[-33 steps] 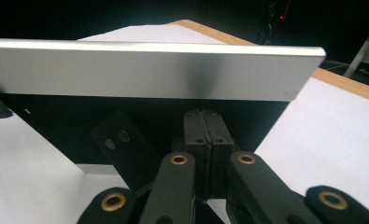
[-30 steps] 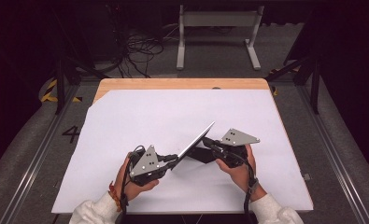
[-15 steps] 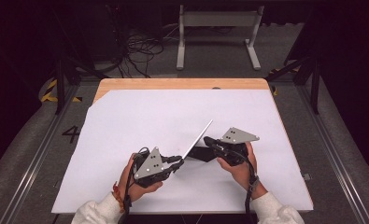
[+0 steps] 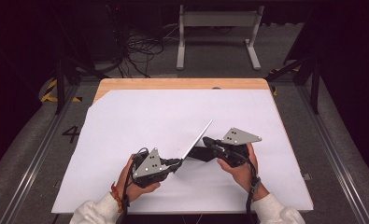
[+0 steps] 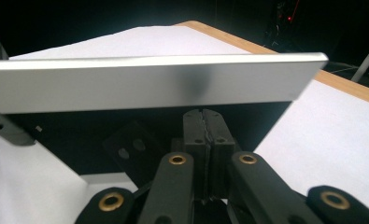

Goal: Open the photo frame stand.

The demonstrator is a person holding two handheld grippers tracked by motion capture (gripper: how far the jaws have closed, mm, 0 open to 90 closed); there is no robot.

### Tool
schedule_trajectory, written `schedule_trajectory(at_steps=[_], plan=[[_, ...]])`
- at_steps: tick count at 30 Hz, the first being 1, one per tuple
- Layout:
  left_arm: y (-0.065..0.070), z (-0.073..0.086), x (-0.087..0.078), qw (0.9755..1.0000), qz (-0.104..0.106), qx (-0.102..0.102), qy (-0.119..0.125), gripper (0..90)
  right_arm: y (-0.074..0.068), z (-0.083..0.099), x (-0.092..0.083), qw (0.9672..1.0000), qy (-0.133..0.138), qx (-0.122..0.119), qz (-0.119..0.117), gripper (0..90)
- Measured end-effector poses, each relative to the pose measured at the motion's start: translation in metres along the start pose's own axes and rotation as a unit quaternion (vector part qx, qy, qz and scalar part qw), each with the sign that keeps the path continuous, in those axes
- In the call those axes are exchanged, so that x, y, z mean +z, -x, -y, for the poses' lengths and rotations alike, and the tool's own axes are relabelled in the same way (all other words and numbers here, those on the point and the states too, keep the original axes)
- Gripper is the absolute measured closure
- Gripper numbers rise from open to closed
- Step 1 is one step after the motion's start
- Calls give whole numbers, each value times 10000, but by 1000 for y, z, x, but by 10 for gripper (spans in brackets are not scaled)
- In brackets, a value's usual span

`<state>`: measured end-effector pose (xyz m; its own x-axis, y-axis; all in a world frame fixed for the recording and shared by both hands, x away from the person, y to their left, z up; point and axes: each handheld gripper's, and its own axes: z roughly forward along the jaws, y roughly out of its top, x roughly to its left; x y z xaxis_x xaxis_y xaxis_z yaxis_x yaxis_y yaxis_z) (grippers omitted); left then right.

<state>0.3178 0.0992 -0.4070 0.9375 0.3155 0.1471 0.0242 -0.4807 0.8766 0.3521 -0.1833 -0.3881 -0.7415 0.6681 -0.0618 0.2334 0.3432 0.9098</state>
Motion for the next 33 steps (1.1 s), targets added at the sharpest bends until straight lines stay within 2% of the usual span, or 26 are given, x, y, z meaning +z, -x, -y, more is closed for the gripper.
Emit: schedule_trajectory(at_steps=[4,12,19,23,26,28,29,30,33], plan=[[4,-2,1,10000,26,48,11,813,-4,-1,5,9999,-56,-80,47,900],[12,-6,11,9998,160,125,2,831,-3,-2,11,10000,-15,-49,12,900],[14,-7,18,9998,174,112,-47,858,-5,-3,16,10000,-11,-22,57,900],[15,-7,18,9997,178,134,-51,859,-7,-1,16,9999,-35,-114,82,884],[17,-6,17,9996,135,221,-119,871,-9,1,6,9996,-45,-255,102,869],[16,-5,15,9994,95,276,-165,880,-10,5,-1,9996,-82,-256,67,854],[16,-5,15,9994,95,276,-165,880,-11,8,-6,9995,-126,-301,44,846],[13,-3,13,9996,115,184,-167,879,-12,11,-9,9992,-156,-353,45,837],[10,4,7,9994,101,188,-286,872,-17,19,-19,9994,-214,-264,-90,793]])
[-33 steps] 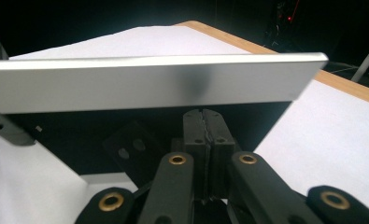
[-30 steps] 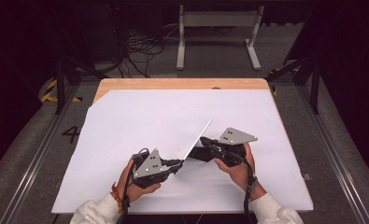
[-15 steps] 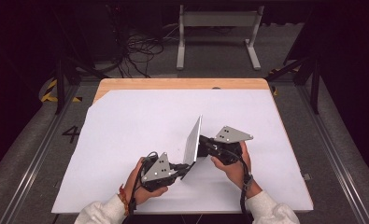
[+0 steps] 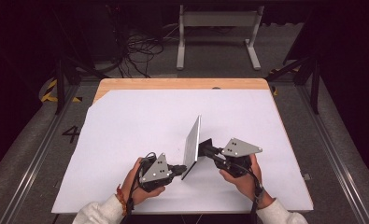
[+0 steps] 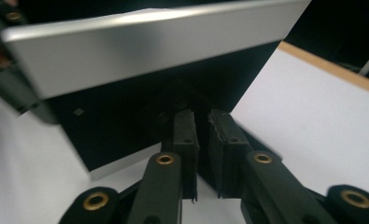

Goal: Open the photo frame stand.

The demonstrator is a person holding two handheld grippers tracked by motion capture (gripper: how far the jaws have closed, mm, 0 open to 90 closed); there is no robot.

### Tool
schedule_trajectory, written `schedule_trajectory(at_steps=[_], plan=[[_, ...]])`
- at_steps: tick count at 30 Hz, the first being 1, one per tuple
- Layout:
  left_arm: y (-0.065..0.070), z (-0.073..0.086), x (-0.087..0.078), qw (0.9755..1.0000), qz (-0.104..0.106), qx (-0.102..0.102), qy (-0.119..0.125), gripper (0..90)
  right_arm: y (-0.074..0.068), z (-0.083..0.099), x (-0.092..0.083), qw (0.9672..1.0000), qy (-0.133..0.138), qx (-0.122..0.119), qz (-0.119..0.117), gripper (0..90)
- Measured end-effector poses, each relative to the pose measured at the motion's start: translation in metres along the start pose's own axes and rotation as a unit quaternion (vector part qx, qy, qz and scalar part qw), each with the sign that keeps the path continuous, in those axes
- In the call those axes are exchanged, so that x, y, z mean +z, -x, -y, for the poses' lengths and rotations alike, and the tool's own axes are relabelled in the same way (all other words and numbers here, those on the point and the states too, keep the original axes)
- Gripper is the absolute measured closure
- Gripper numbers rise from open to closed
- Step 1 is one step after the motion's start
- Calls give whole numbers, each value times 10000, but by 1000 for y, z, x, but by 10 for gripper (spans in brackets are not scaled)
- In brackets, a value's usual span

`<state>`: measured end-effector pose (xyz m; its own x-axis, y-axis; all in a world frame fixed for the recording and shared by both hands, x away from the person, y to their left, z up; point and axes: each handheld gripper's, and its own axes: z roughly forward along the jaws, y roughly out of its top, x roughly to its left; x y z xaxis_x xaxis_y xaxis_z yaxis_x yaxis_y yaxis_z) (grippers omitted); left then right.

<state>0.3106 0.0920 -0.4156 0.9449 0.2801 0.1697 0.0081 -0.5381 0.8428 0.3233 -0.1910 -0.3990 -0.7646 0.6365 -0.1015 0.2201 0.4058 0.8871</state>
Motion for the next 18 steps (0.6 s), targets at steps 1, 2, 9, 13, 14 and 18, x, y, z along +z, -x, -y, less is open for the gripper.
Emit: schedule_trajectory(at_steps=[1,2,9,13,14,18], plan=[[0,5,-4,10000,-54,-27,-62,872,-4,3,-2,10000,-42,-32,-14,775],[0,5,-4,10000,-54,-27,-62,867,-4,3,-2,10000,-42,-32,-14,775],[0,49,-35,9968,-433,-565,-351,830,-32,10,-8,9993,-163,-213,-241,664],[-4,64,-45,9944,-556,-798,-417,818,-45,8,-1,9995,-124,-127,-258,598],[-4,66,-46,9942,-530,-839,-410,813,-48,8,1,9995,-140,-99,-258,572],[-5,66,-42,9947,-447,-805,-459,805,-54,8,8,9997,-146,71,-207,493]])
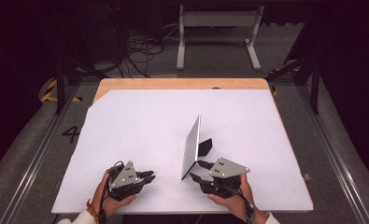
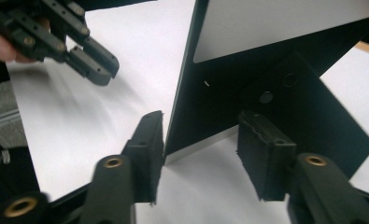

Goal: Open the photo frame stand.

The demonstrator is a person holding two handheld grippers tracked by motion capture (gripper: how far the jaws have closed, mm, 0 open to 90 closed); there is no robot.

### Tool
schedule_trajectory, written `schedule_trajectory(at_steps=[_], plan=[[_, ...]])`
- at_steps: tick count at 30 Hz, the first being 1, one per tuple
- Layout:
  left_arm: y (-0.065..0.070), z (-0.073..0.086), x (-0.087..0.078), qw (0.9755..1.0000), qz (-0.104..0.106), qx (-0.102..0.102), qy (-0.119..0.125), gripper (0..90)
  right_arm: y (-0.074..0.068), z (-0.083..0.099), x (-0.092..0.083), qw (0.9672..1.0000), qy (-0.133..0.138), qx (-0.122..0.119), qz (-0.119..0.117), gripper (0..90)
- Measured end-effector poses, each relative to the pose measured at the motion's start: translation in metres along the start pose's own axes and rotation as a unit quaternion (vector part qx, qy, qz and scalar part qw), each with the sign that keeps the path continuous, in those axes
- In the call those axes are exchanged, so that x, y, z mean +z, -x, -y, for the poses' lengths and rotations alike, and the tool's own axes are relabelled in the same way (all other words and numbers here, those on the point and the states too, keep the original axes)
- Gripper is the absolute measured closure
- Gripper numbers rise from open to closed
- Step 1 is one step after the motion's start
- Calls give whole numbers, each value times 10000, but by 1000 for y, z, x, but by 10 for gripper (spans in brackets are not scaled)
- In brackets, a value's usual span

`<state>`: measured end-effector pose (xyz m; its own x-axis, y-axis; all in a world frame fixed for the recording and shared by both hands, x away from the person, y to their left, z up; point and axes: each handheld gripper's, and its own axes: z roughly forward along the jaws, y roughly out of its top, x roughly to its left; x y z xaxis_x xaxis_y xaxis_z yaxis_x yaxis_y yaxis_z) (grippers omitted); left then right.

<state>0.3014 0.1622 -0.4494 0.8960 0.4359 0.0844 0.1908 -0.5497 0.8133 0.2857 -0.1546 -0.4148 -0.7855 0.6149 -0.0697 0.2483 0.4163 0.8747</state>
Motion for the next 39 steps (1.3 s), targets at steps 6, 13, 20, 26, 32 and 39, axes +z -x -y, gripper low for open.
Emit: schedule_trajectory(at_steps=[6,13,20,26,32,39], plan=[[1,-5,9,9998,159,88,37,797,-1,5,18,9990,6,440,48,415],[0,-3,10,9998,178,79,4,771,-7,2,32,9987,-26,451,225,409],[1,-4,11,9996,251,91,-6,768,-8,0,33,9981,-49,485,377,487],[1,-3,12,9997,211,126,-46,753,-4,1,29,9980,-95,512,366,512],[0,-3,11,9998,185,98,-44,706,4,4,23,9976,-114,626,256,562],[0,-3,13,9998,136,100,-95,600,2,4,22,9974,-46,619,365,504]])
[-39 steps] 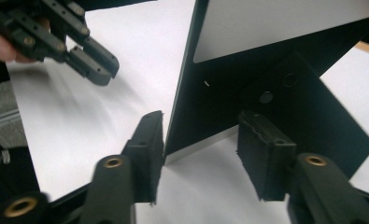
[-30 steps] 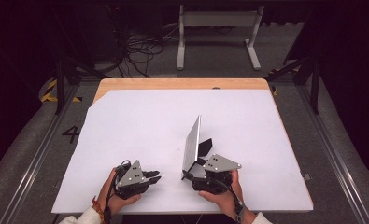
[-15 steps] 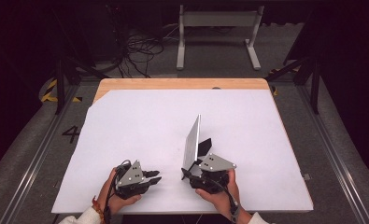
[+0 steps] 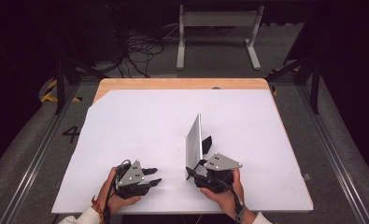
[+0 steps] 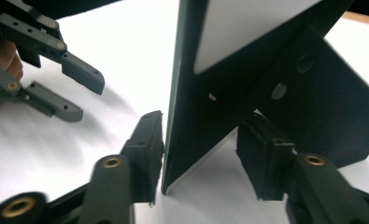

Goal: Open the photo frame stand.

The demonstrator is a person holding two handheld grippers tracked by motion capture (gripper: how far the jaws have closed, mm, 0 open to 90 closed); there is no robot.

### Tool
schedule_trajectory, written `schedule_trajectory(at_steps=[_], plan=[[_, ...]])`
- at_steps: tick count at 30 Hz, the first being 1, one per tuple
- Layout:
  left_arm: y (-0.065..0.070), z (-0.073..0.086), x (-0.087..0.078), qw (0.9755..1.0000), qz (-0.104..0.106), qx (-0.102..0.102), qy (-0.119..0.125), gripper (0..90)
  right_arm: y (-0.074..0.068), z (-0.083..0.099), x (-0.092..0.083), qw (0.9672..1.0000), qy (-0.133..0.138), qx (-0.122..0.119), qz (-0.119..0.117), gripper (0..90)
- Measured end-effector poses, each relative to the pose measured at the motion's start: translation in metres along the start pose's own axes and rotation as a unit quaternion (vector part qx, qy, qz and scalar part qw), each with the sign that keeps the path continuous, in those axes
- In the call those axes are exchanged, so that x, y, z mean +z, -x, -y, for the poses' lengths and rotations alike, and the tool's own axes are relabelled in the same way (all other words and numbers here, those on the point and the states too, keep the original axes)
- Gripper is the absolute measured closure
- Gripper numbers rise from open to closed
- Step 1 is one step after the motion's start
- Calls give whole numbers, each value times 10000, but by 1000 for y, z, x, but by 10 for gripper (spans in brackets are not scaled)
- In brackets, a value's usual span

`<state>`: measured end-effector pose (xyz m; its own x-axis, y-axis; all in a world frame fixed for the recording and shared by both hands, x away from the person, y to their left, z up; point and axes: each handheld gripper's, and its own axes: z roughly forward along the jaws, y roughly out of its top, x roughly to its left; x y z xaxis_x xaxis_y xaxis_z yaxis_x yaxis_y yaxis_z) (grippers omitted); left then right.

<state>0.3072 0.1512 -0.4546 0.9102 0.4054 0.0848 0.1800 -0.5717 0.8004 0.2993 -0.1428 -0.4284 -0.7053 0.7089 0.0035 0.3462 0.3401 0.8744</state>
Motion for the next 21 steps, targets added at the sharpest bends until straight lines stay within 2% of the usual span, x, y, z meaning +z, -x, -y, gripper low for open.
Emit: schedule_trajectory(at_steps=[6,11,15,21], plan=[[-1,1,1,9998,-195,-54,-1,512,-5,0,7,9999,19,-59,111,476],[-2,1,1,9995,-300,-96,2,446,-1,0,6,9999,23,9,102,532],[-1,1,1,9994,-316,-101,-3,425,0,0,4,9999,-26,-60,100,549],[-2,2,1,9993,-339,-124,-17,407,12,0,0,9999,-77,70,11,629]])
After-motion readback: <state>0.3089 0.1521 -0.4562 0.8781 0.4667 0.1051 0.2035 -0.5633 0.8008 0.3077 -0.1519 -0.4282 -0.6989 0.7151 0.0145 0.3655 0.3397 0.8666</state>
